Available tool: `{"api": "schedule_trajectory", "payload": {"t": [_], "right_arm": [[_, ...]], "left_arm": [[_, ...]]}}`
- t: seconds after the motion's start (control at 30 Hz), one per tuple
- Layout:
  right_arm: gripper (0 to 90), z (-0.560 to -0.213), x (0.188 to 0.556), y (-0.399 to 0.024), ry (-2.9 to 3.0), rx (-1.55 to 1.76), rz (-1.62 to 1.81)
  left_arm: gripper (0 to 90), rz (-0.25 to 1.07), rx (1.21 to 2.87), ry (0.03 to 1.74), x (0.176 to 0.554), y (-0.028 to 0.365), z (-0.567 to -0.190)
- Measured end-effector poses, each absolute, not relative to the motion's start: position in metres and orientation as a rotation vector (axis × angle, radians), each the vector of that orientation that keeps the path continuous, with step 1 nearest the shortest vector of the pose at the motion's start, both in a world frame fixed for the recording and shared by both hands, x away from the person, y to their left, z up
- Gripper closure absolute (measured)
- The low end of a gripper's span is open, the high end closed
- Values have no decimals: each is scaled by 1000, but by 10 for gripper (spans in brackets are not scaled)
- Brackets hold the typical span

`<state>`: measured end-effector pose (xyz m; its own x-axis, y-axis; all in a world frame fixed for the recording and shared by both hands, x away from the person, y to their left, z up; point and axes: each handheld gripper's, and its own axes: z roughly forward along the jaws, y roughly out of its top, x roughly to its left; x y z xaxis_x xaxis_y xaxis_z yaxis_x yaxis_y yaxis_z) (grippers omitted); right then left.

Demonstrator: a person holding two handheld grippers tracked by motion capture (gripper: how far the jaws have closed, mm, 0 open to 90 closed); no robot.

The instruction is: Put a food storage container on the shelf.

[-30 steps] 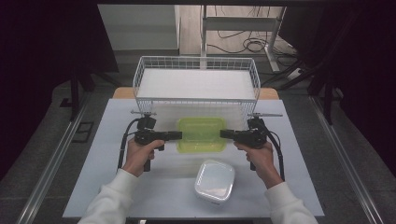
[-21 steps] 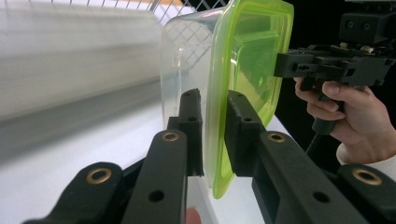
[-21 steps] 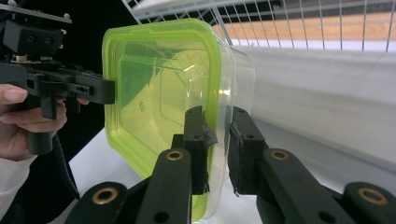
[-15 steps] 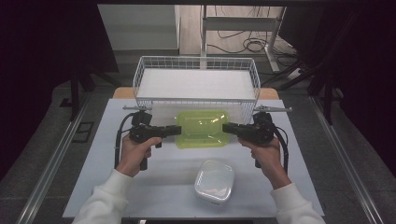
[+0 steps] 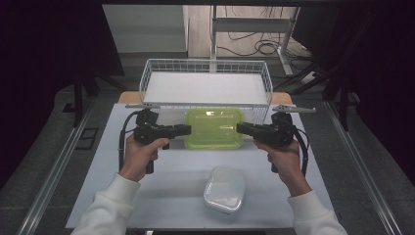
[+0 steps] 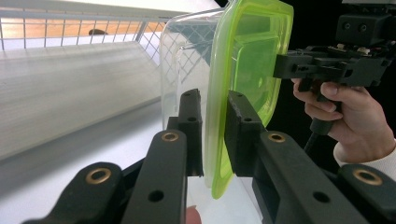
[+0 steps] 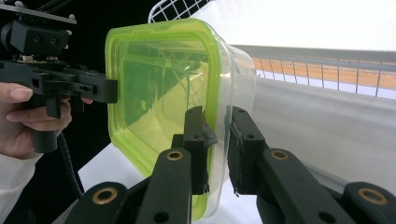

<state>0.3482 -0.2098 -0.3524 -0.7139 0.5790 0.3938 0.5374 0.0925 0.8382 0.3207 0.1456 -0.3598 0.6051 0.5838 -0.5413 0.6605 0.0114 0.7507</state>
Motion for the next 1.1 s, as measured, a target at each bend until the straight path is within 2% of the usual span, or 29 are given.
{"api": "schedule_trajectory", "payload": {"t": [0.7, 1.1], "right_arm": [[780, -327, 366, -202, 2283, 1147, 1729], [782, -314, 391, -198, 2279, 1176, 1735]], "left_arm": [[785, -83, 1622, 1050, 341, 154, -342], [786, -78, 1633, 1069, 364, 156, -325]]}}
